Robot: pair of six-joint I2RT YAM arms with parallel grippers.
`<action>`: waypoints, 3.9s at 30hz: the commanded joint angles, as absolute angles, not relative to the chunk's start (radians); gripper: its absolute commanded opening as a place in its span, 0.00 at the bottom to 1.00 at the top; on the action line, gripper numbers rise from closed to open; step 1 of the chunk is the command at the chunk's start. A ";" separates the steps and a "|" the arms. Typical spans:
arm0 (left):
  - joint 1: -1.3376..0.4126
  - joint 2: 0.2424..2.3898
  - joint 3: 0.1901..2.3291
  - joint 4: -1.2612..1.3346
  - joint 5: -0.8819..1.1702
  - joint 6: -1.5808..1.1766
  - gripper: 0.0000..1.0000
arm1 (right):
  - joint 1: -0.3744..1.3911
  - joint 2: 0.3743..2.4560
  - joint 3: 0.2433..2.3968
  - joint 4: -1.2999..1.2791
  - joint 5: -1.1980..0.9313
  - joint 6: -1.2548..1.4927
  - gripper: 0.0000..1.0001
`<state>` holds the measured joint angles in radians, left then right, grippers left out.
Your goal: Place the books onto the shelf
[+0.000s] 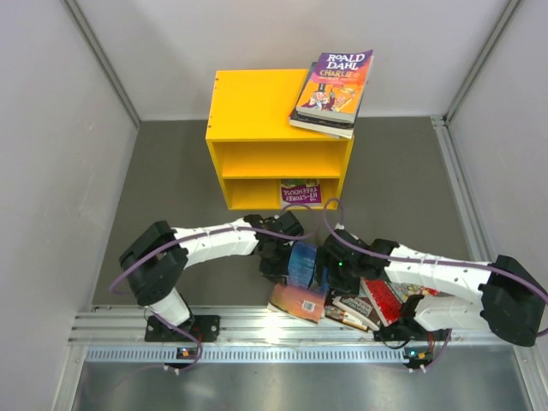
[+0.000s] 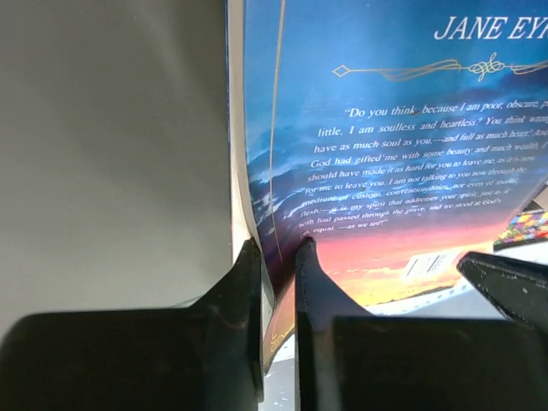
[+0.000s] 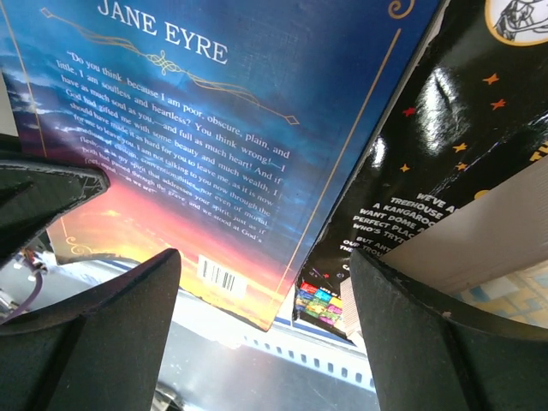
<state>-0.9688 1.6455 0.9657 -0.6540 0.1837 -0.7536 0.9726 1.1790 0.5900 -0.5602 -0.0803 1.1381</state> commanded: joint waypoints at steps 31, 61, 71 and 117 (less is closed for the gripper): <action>-0.584 0.905 0.454 -0.095 0.610 -1.163 0.00 | 0.969 1.092 0.267 0.233 -0.083 1.526 0.87; -0.564 0.979 0.598 -0.471 0.476 -0.868 0.52 | 0.735 1.476 1.086 -0.173 -0.181 0.767 0.00; -0.565 1.135 0.669 -0.495 0.460 -0.808 0.49 | 0.549 1.444 1.013 -0.020 -0.164 0.767 0.00; -0.666 1.531 1.000 -0.649 0.295 -0.670 0.39 | 0.253 1.631 0.652 0.976 -0.169 1.238 0.05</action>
